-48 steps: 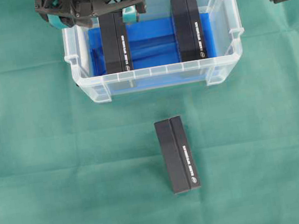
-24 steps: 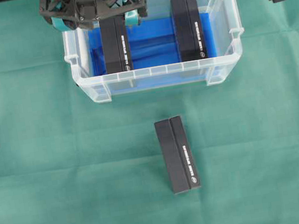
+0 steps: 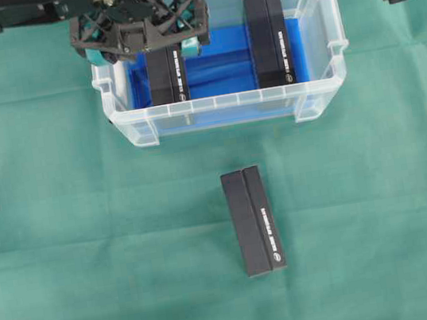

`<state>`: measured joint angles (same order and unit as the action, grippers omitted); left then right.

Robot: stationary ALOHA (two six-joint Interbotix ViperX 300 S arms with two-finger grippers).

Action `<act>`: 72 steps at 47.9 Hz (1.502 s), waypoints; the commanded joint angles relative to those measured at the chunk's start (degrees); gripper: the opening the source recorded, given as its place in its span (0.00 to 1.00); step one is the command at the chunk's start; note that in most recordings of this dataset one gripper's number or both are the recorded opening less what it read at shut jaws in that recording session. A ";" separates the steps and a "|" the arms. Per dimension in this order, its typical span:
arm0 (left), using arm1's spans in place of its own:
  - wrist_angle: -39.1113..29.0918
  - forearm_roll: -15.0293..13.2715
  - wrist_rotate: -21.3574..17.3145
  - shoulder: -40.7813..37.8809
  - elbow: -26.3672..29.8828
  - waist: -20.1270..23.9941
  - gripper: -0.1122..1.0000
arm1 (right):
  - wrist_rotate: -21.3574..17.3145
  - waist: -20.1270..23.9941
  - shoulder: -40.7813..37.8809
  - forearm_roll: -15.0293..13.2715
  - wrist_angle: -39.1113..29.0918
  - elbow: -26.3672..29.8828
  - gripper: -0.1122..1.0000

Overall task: Take out the box from the case.
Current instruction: 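Lower the left gripper around the left box and close on it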

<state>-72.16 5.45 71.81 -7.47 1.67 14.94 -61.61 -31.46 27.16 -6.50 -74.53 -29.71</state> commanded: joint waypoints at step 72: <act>11.60 0.26 2.11 -3.60 -8.88 1.67 0.96 | 0.09 0.53 0.70 -0.09 2.11 0.62 0.94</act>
<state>-60.82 5.54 73.74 -11.43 -6.86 16.52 -61.61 -31.11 27.25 -6.50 -72.86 -29.71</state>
